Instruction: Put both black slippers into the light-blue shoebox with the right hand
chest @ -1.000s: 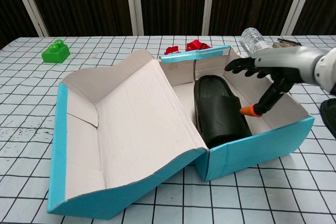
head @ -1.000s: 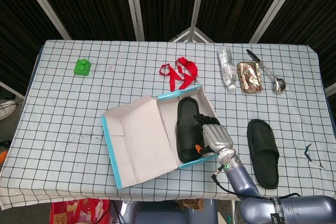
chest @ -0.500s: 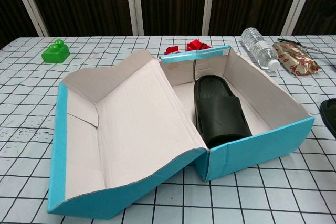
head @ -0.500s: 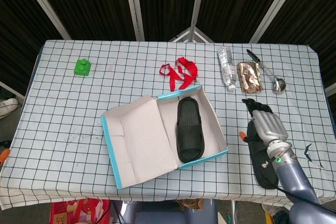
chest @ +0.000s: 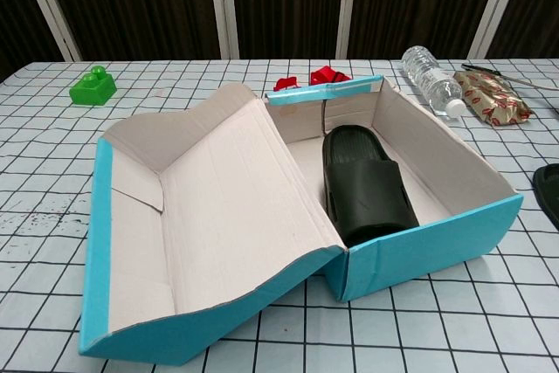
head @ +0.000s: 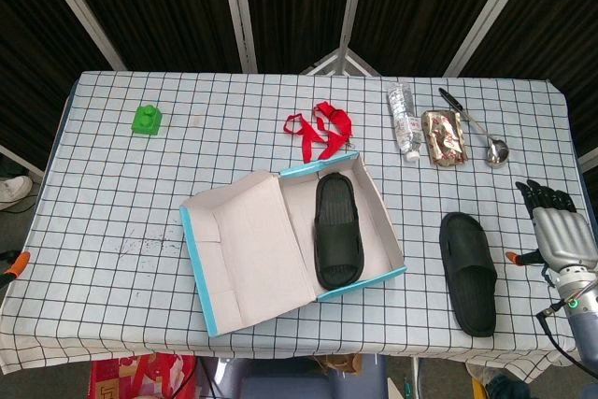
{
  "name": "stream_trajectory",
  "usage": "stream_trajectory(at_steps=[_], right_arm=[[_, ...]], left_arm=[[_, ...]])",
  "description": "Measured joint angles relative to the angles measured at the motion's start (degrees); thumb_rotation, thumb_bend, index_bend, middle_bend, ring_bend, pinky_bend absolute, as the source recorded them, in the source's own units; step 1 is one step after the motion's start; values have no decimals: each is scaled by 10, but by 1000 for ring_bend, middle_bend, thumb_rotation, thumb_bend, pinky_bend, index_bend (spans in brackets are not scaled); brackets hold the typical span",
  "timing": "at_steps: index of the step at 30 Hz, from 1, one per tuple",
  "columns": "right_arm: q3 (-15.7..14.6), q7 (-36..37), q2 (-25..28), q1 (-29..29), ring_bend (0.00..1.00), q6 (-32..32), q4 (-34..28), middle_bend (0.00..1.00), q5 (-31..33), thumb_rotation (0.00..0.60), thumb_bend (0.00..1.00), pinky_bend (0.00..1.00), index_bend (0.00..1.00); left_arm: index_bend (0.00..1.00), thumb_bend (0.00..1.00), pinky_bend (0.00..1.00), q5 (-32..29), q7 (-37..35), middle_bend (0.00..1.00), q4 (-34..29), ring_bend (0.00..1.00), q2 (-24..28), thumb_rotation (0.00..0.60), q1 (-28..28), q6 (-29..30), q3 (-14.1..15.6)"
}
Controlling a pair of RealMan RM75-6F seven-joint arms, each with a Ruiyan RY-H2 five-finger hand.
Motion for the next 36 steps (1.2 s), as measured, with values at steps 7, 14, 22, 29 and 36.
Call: stream_trajectory(at_steps=[7,14,22,29,36], right_arm=[[-11,25,-44,-6,0,-31,72,0,-30,600,132,0,0],[-22,15,-87,12,0,-101,132,0,-14,600,132,0,0],[-33,-14,-111,52,0,-180,159,0,18,600,131,0,0],[-40,-56,-129,99,0,-227,180,0,77,600,131,0,0],[-45,-77,-136,145,0,-260,193,2,138,600,131,0,0]], left_arm=[[10,150,15,-24,7,0,22,0,-15,600,-13,-28,-7],[8,150,15,-30,31,0,42,0,-32,600,-27,-48,-6],[7,121,16,-16,-2,0,79,0,-50,600,-34,-16,-18],[7,121,16,-12,-23,0,85,0,-52,600,-39,-23,-14],[7,120,16,-23,-18,0,77,0,-46,600,-38,-31,-12]])
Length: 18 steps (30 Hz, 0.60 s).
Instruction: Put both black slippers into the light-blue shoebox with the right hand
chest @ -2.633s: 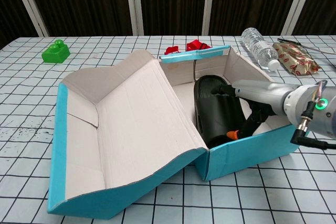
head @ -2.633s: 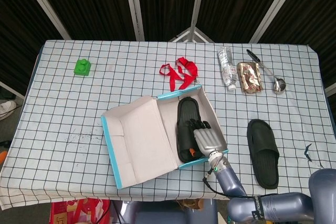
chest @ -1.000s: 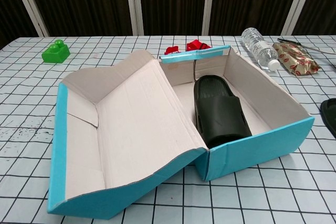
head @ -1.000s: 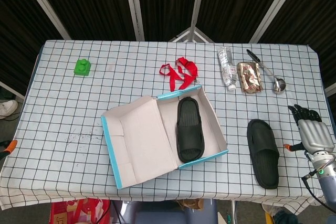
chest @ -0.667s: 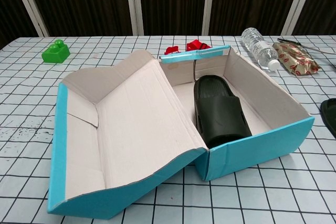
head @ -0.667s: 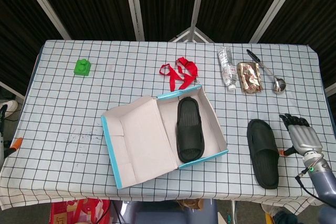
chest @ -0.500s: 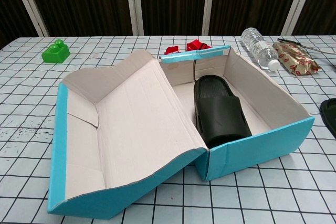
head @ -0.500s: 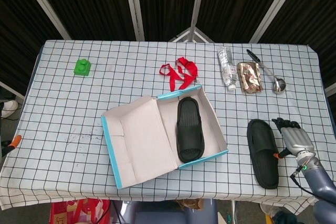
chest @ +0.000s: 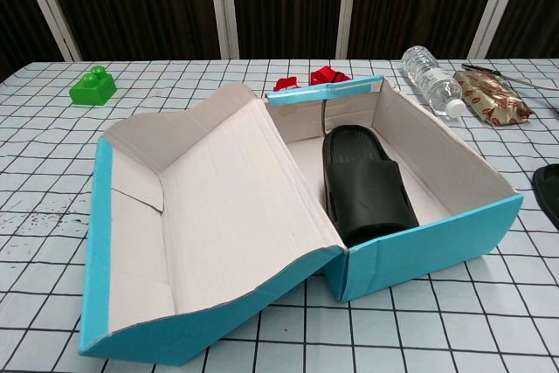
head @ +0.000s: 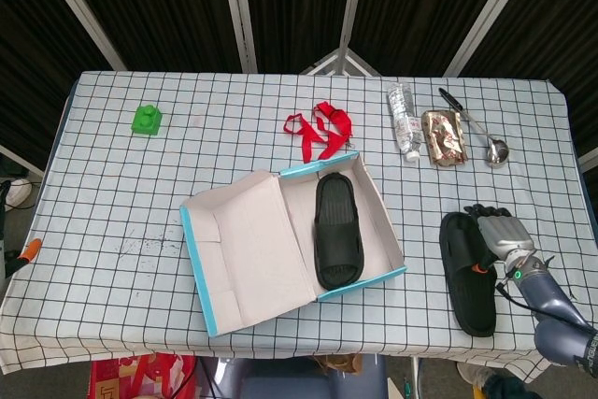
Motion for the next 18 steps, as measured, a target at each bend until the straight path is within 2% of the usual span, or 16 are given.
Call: stream_trajectory(at_steps=[4,7,9,12,14,18], right_arm=[[-8,-10,2,25,0,-23,5,30,40,600,132,0,0],[-21,-18,6,50,4,-44,9,95,74,600,132,0,18],[-35,-26,8,70,27,-53,13,154,97,600,132,0,66],[-55,-35,11,93,100,-62,16,277,125,600,144,0,202],[-64,-35,14,104,142,-70,17,350,138,600,215,0,309],[-67,-20,16,107,213,-69,17,465,138,600,367,0,415]], left_arm=[[7,121,16,-3,1,0,-4,0,3,600,1,1,0],[7,121,15,-5,4,0,-3,0,3,600,1,0,0],[7,121,15,-6,5,0,-4,0,4,600,1,-2,1],[7,121,16,-6,5,0,-5,0,4,600,0,-4,2],[7,121,16,-5,4,0,-6,0,5,600,0,-4,3],[7,121,16,-3,4,0,-7,0,5,600,0,-3,5]])
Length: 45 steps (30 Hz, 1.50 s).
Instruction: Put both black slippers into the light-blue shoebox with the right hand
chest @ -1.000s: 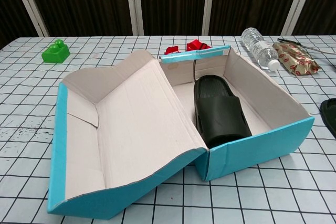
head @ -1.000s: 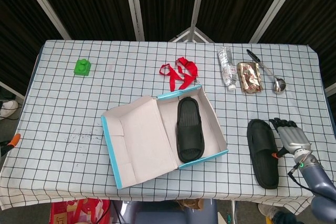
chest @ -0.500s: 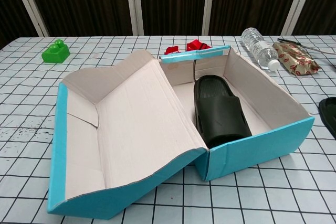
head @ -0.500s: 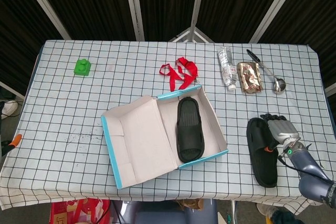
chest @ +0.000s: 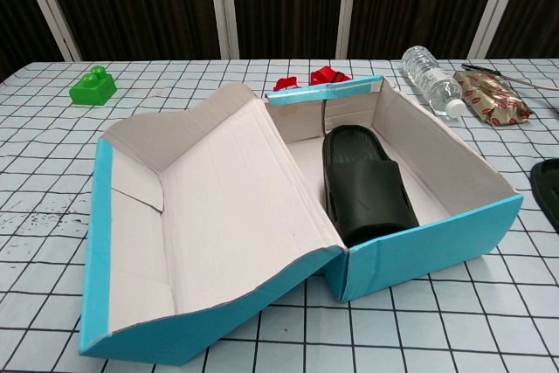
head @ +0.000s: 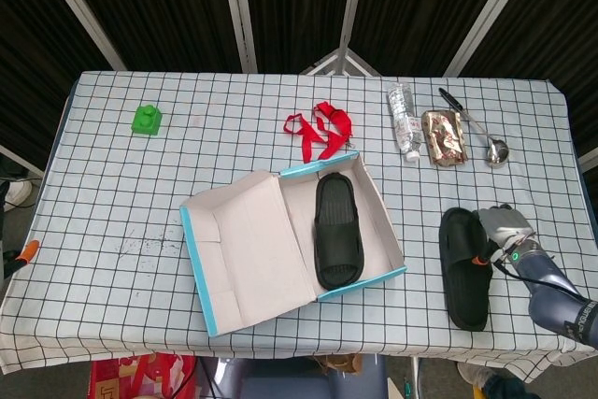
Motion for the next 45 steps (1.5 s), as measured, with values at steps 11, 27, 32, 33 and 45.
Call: stream_trajectory(at_steps=[11,27,32,33,45], right_arm=[[17,58,5,-30,305,49,-15,604,-54,600,479,0,536],[43,92,121,-27,305,58,-97,604,-85,600,481,0,536],[71,125,166,-24,305,60,-135,604,-87,600,481,0,536],[80,137,176,-24,305,59,-144,604,-89,600,481,0,536],[186,292,227,-40,305,6,-228,604,-156,600,480,0,536]], left_arm=[[7,121,16,3,-11,0,-8,0,7,600,5,12,0],[7,121,16,2,-16,0,-11,0,11,600,5,12,0],[7,121,16,4,-20,0,-14,0,13,600,7,17,1],[7,121,16,5,-21,0,-14,0,14,600,7,18,1],[7,120,15,6,-34,0,-18,0,20,600,10,22,0]])
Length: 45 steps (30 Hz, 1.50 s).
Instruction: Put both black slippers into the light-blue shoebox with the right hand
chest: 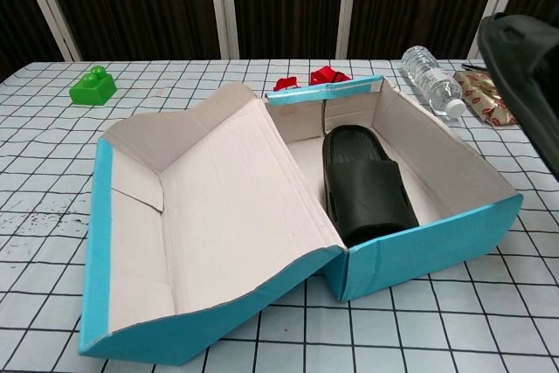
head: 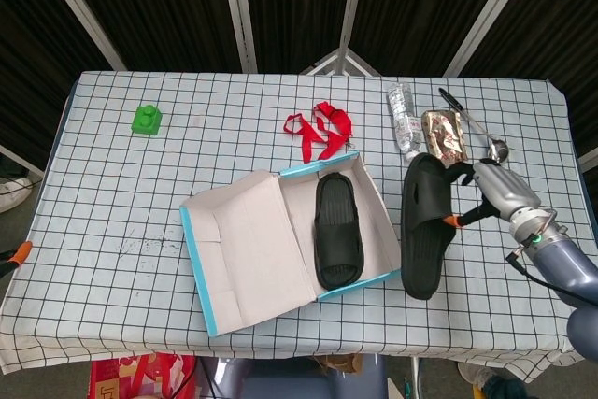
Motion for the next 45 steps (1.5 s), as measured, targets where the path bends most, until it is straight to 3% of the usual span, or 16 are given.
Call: stream_trajectory(at_steps=[5,12,23,36,45], right_arm=[[47,70,-19,-15,305,-20,-13,603,-59,600,480,0,540],[70,98,-101,-25,305,9,5,585,-113,600,481,0,545],[67,111,-224,-18,299,57,91,578,-172,600,481,0,553],[61,166,-315,-10,299,70,203,578,-235,600,481,0,572],[35,210,-346,-14,298,64,258,577,-293,600,482,0,572]], left_arm=[[7,121,16,1,-3,0,-1,0,2,600,1,1,1],[7,120,16,1,-11,0,-4,0,7,600,5,8,0],[7,121,15,1,-16,0,-10,0,13,600,12,20,-3],[7,120,16,-2,0,0,-11,0,10,600,13,20,-4],[7,120,16,-3,6,0,-7,0,6,600,9,11,-3]])
